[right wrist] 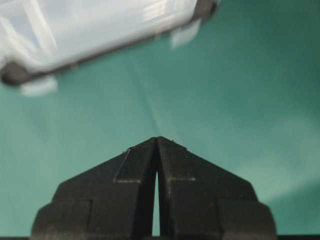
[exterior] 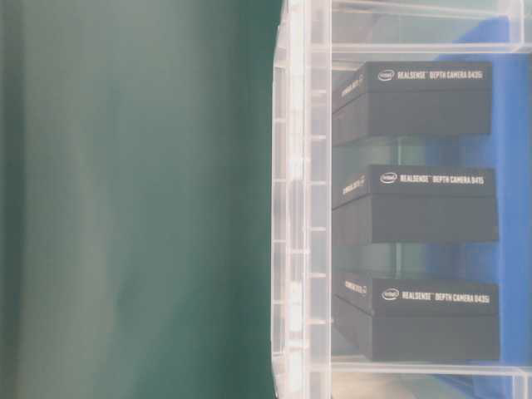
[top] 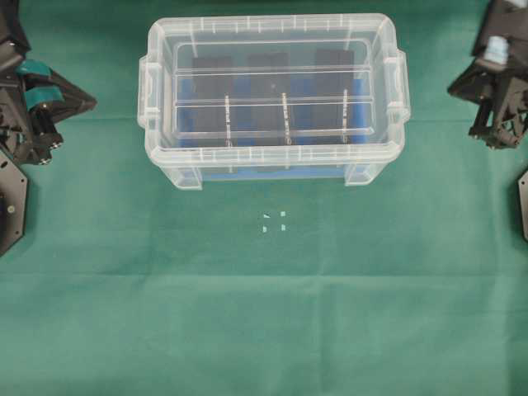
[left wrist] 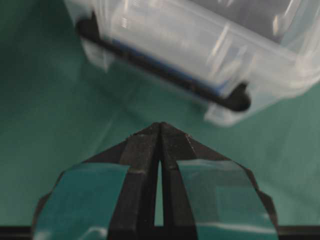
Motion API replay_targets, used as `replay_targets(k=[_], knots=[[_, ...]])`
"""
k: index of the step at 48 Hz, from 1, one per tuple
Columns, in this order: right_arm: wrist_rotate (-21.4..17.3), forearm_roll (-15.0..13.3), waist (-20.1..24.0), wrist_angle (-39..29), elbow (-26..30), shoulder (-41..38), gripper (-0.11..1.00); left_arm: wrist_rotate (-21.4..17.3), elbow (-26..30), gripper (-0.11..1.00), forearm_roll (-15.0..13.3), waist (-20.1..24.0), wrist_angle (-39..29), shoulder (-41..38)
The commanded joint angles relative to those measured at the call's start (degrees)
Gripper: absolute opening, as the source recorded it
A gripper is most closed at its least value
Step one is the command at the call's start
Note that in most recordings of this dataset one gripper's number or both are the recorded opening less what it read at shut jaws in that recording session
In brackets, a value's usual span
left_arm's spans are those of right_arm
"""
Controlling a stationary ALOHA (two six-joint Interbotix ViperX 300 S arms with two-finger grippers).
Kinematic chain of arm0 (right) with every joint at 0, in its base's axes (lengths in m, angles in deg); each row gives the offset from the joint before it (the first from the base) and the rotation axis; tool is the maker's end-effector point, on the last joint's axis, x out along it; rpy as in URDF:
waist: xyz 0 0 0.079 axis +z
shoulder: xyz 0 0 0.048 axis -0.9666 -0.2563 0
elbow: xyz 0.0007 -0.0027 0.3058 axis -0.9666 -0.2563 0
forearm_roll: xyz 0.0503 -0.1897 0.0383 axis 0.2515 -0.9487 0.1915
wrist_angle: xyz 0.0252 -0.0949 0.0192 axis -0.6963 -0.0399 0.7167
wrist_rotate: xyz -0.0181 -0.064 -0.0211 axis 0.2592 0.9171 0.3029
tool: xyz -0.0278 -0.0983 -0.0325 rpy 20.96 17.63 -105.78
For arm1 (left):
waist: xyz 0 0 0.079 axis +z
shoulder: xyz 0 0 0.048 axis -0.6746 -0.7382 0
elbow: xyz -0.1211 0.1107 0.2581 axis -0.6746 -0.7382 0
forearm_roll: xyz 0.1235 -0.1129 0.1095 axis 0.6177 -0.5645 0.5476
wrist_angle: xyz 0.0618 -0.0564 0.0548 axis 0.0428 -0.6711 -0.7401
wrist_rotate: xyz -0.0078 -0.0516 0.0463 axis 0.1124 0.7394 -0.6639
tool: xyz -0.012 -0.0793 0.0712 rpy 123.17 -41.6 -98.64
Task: Clamp the lid of the box with both arms, then lift and open it.
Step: 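Raise both grippers and rotate them to face the box ends, then move both grippers inward onto the lid rims at the box ends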
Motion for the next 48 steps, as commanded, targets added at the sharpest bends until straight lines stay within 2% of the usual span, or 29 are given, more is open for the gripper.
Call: replay_targets(k=[1, 8, 23, 36, 48], knots=[[-0.35, -0.09, -0.18, -3.78, 2.55, -1.93, 0.00, 0.88, 2.37, 0.00, 0.09, 0.26, -4.13, -1.41], [-0.35, -0.44, -0.18, -6.33, 3.60, -3.43, 0.00, 1.58, 3.43, 0.00, 0.26, 0.18, -8.53, -3.25], [0.70, -1.14, -0.18, -6.06, 4.04, -3.60, 0.00, 0.97, 3.96, 0.00, 0.62, 0.18, -8.96, -4.31], [6.06, -3.78, 0.35, -5.98, 3.96, -3.60, 0.00, -5.10, 4.22, 0.00, 0.62, -1.32, -11.07, -5.19], [9.23, -4.39, 0.35, -6.06, 4.04, -3.69, 0.00, -7.47, 4.31, 0.00, 0.62, -1.32, -15.21, -5.54]])
